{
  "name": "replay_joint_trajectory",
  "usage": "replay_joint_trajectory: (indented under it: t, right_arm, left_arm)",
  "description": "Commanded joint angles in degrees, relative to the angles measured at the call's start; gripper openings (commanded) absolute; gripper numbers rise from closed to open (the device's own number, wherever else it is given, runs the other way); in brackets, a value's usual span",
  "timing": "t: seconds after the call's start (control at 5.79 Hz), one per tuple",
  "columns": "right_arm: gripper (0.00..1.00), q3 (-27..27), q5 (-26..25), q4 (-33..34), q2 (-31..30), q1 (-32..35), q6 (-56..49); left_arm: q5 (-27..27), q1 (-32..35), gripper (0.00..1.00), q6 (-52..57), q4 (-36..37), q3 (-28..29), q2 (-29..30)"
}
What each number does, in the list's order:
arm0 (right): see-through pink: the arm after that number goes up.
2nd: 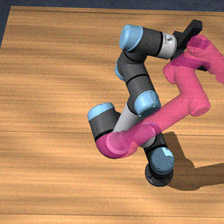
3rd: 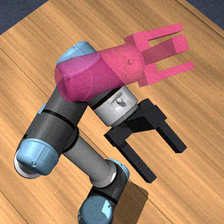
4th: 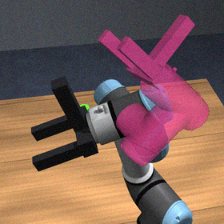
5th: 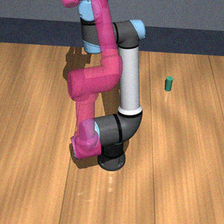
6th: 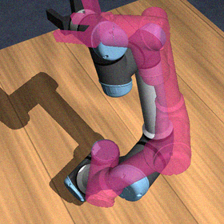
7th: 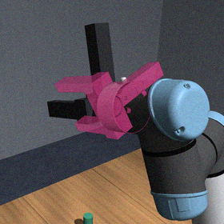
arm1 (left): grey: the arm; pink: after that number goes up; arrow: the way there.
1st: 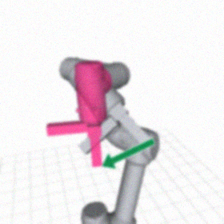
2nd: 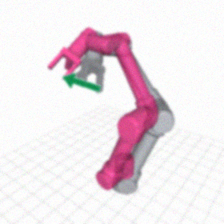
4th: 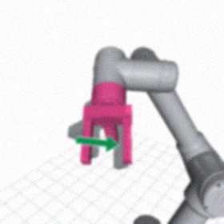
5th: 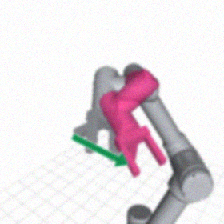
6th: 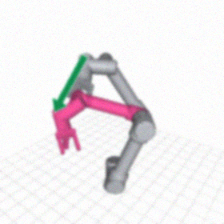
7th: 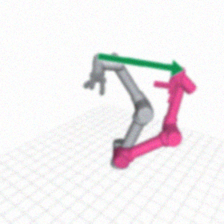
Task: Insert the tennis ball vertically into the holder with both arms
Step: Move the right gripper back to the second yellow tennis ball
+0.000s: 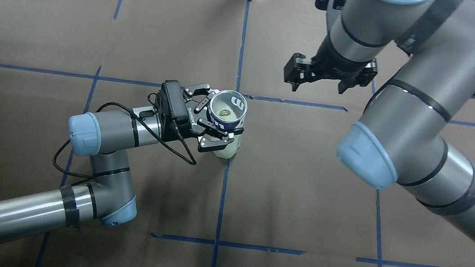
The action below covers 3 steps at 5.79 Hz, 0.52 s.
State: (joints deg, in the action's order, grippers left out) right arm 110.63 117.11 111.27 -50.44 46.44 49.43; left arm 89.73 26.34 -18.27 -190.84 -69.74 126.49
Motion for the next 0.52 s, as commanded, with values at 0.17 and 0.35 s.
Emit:
replay_joint_trajectory:
  t: [0.17, 0.35]
  right_arm:
    - [0.98, -0.58, 0.84, -0.52, -7.09, 8.63, -19.96]
    - [0.98, -3.98, 1.36, -0.7, -7.82, 12.93, -27.99]
  left_arm:
    - [0.0, -0.15, 0.9, -0.01, -0.06, -0.04, -0.02]
    - [0.0, -0.15, 0.9, -0.01, -0.06, -0.04, -0.02]
